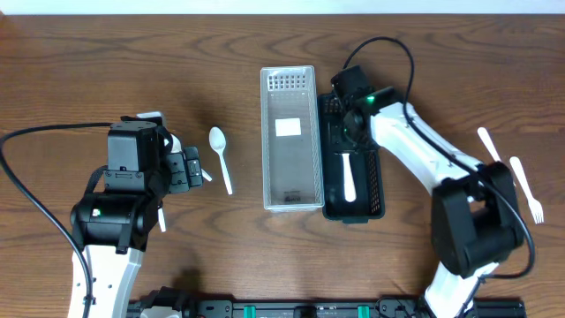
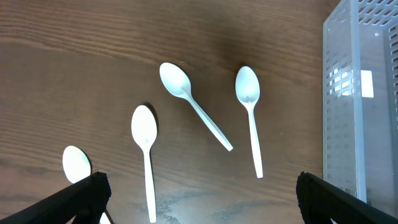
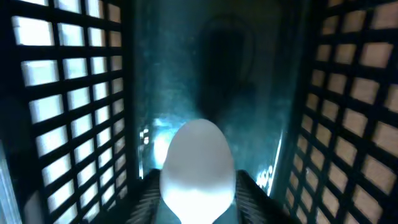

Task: Pack container
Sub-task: 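Carry the spoon into the dark basket and release it, then move the right gripper to the white fork and grasp it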

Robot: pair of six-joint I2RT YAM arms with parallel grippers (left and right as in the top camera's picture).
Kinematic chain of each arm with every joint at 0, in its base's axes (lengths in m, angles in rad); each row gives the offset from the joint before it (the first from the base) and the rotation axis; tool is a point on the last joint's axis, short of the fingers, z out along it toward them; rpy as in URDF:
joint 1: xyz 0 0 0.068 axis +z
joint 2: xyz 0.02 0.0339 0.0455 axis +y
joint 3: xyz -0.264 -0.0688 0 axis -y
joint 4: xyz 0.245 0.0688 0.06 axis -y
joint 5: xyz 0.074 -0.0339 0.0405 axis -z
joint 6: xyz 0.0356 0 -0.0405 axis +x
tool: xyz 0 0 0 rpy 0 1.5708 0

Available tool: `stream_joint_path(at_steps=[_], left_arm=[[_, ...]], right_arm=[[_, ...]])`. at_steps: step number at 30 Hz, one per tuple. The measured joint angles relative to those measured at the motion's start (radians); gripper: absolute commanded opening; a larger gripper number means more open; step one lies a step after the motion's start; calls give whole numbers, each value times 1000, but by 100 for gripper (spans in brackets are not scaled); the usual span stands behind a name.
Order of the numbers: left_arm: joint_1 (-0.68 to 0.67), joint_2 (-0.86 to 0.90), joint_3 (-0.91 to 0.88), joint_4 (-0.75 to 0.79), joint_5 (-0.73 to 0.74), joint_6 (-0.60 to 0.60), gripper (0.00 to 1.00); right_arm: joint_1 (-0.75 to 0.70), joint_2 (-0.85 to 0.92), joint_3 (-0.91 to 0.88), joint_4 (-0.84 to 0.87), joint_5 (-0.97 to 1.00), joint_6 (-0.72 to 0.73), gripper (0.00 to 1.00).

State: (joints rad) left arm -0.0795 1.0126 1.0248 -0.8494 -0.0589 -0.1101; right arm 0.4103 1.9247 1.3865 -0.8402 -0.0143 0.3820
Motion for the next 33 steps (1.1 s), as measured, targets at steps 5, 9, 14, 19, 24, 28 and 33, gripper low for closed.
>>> stream_joint_path(at_steps=[5,9,14,19,24,28,33], left_arm=[[0,0,0,0,0,0,98],[0,0,0,0,0,0,98],[0,0,0,-1,0,-2,98],[0,0,0,-1,0,-2,98],[0,0,0,-1,0,-2,98],[0,0,0,-1,0,-2,98],[0,0,0,-1,0,-2,98]], right_arm=[[0,1,0,19,-1,6,58],[0,-6,45,-41,0,-8,58],[-27,-102,196,-149,24,-13,63],[-202,-323,272,-212,47,19,74],[-510,-413,280,-326,74,44,86],[-677,-388,185,-298,63,23,89],[-783,-325,-46,-167,36,-10,94]])
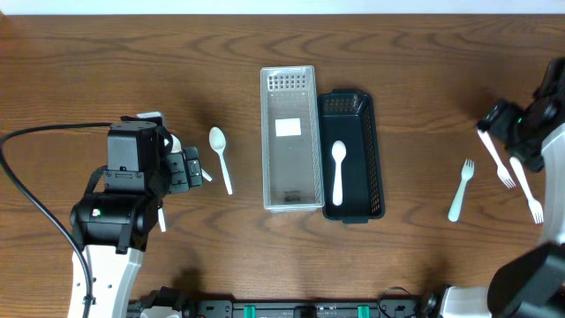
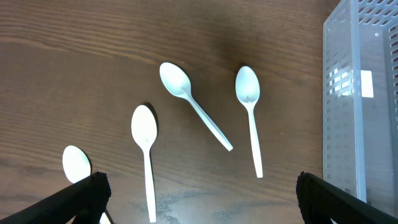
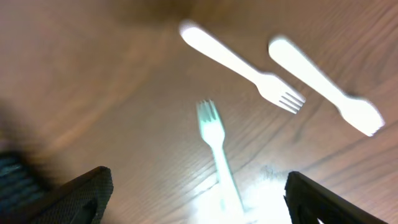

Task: Pack container
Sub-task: 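Move the right gripper to the white fork and grasp it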

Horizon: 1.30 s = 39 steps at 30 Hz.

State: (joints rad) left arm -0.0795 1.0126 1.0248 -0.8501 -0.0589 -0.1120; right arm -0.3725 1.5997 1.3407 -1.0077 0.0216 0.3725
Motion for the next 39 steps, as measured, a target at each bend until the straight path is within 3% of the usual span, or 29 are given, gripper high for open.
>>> stream_joint_path(at_steps=[6,18,22,28,36,39], left_arm=[[0,0,0,-6,0,0,98],[0,0,0,-7,0,0,98],[0,0,0,-7,0,0,98],[0,0,0,-7,0,0,98],[0,0,0,-7,0,0,98],[0,0,0,-7,0,0,98]], right_arm=[[-15,114,-219,189,-34,-38,95],[-15,261,-240,298,-43,-63,95],[-16,263,-240,323,-38,-72,84],[-16,266,-240,322,-31,-82,56],[-16,266,-240,316,-34,-86,29],[-16,267,-240,316,-34,-85,27]])
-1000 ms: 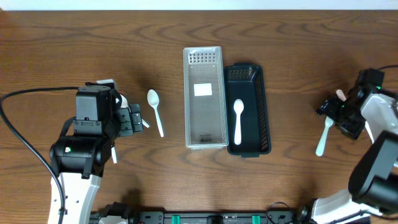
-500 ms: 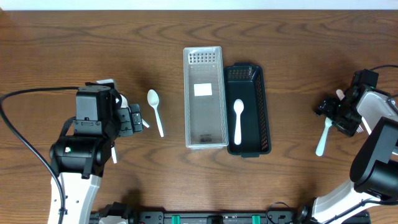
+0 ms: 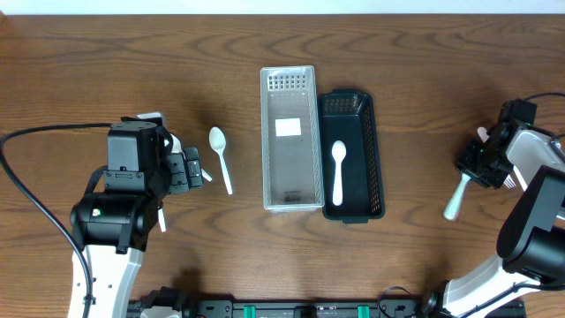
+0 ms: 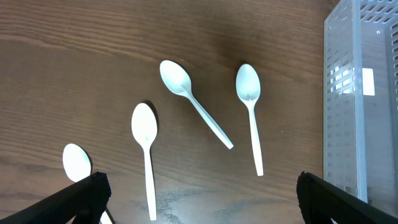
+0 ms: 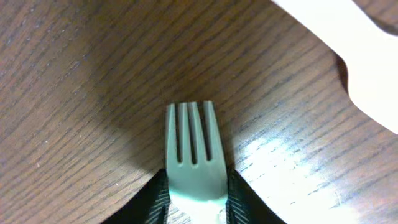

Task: Pack container
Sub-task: 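Move the right gripper to the white fork and grasp it, then carry the fork into the dark basket and release it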

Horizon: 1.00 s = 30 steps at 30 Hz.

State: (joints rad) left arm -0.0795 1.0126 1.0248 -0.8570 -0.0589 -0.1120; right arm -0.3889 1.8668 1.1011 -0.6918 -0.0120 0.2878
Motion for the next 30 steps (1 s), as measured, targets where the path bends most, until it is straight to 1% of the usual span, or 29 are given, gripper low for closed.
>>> stream_joint_path(at_steps=[2,4,6,8,13,17,20,23,26,30], left_arm=[[0,0,0,0,0,0,98],[0,0,0,0,0,0,98],[0,0,0,0,0,0,98],[0,0,0,0,0,0,98],[0,0,0,0,0,0,98],[0,0,0,0,0,0,98],[0,0,0,0,0,0,98],[0,0,0,0,0,0,98],[0,0,0,-2,0,0,98],[0,0,0,-10,0,0,98]], right_arm=[[0,0,1,-1,1,0,25],[0,0,2,-1,0,-1,17],[0,0,2,0,-1,0,16],[0,0,2,0,-6,0,11],[3,0,8,-10,-62,0,14],[50,-39,26,-77,-103,0,15],[139,-137,95,-140,-116,-1,17],[254,-249,201,-177,-121,-5,17],[404,-351,304,-192,-129,-9,18],[585,-396,343,-198,-129,-5,19]])
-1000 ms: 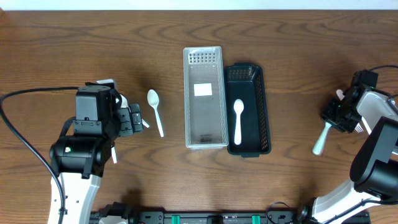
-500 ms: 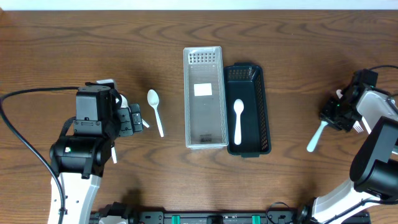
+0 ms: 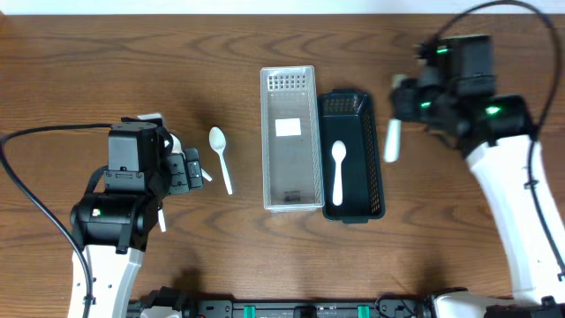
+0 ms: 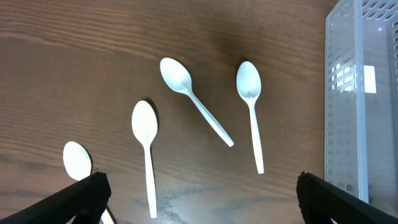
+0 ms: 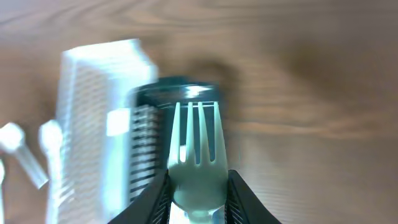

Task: Pack container
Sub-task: 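Carry the fork into the dark basket and release it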

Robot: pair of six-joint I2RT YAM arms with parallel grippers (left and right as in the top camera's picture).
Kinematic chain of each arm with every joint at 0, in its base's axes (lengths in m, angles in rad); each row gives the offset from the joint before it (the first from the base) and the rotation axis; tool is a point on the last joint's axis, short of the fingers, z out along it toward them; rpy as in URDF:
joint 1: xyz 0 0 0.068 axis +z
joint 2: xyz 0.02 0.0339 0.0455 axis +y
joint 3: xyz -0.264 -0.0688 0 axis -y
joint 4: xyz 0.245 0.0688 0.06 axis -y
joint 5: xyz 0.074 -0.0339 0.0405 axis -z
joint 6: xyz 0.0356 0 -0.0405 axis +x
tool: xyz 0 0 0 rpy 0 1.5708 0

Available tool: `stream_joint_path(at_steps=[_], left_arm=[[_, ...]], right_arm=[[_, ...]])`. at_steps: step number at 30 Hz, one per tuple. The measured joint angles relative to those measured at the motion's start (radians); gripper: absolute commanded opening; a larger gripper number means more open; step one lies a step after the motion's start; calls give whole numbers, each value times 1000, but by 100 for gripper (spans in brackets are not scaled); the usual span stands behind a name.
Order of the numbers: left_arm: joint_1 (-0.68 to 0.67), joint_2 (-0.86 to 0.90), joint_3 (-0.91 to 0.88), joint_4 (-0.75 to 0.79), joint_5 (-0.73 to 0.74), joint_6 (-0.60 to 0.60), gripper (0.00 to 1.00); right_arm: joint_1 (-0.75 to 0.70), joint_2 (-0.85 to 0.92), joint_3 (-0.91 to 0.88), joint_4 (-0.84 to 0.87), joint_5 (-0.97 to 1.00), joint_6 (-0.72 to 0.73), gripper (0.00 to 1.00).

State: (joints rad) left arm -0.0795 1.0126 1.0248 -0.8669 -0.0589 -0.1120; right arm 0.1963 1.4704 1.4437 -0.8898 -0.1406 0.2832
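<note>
My right gripper (image 3: 408, 99) is shut on a white plastic fork (image 5: 197, 158), held in the air just right of the black basket (image 3: 372, 190); its handle (image 3: 391, 141) hangs down. The basket holds one white spoon (image 3: 337, 170). Beside it stands the clear container (image 3: 290, 196). In the right wrist view the fork's tines point at the basket (image 5: 149, 149), blurred. My left gripper (image 4: 198, 199) stands open over several white spoons (image 4: 250, 112) lying left of the clear container (image 4: 357, 106).
In the overhead view only one spoon (image 3: 221, 155) shows left of the clear container; the others lie under the left arm (image 3: 132, 177). The right arm (image 3: 508, 185) stretches down the table's right side.
My right gripper, then shut on the fork down on the table at the far right, now holds it in the air beside the black basket. The left arm has not moved.
My right gripper was inside the black basket with a spoon. Then the spoon lay in the basket and the gripper was open over the forks at the far right. It then shut on one fork, and now holds it by the basket.
</note>
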Motion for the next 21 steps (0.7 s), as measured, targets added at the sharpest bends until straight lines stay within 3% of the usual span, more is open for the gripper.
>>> stream_joint_path(at_steps=[6,13,16,21], left_arm=[[0,0,0,-5,0,0,98],[0,0,0,-5,0,0,98],[0,0,0,-5,0,0,98],[0,0,0,-5,0,0,98]], right_arm=[[134,127,-30,-3,27,31,19],[168,356,-41,9,45,46,22],[169,420,-45,20,48,53,40],[169,449,-47,29,51,47,51]])
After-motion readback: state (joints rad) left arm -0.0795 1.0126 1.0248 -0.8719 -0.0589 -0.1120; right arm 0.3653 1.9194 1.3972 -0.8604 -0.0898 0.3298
